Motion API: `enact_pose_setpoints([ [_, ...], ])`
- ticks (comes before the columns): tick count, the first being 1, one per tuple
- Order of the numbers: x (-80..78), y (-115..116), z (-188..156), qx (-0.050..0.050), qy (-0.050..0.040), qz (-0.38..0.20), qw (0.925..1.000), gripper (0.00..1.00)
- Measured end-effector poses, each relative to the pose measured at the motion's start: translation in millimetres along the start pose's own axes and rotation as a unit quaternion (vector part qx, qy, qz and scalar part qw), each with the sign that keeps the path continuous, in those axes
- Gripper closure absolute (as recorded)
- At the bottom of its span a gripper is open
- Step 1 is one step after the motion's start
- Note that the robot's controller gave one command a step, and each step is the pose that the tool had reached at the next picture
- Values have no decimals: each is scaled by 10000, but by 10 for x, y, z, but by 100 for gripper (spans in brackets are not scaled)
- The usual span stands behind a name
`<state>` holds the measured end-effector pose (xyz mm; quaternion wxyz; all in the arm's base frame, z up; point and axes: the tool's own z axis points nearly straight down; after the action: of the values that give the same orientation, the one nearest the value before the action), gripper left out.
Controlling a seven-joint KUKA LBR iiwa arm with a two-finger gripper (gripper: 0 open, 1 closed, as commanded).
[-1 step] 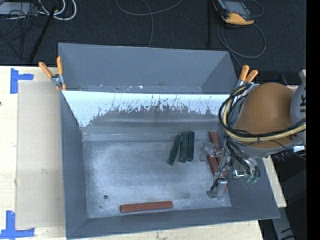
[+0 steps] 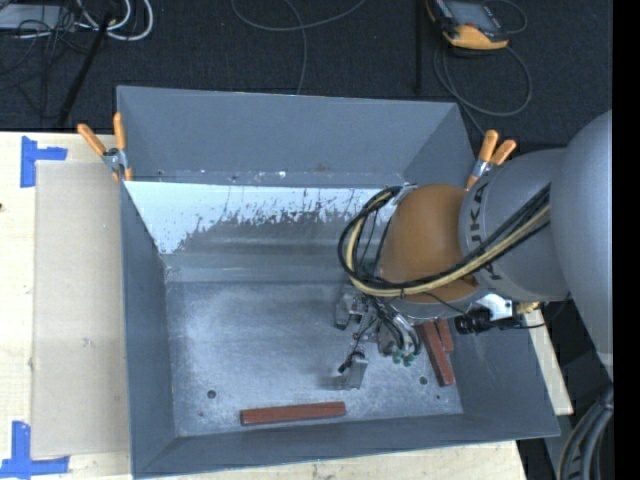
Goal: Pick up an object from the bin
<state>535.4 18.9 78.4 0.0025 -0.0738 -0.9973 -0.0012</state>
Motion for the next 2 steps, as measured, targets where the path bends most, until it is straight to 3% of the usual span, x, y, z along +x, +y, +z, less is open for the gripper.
enact_pose_setpoints([
  [1, -694, -552, 67, 25, -47, -1373, 9905, 0],
  [2, -694, -523, 48, 13, -53, -1389, 9903, 100],
])
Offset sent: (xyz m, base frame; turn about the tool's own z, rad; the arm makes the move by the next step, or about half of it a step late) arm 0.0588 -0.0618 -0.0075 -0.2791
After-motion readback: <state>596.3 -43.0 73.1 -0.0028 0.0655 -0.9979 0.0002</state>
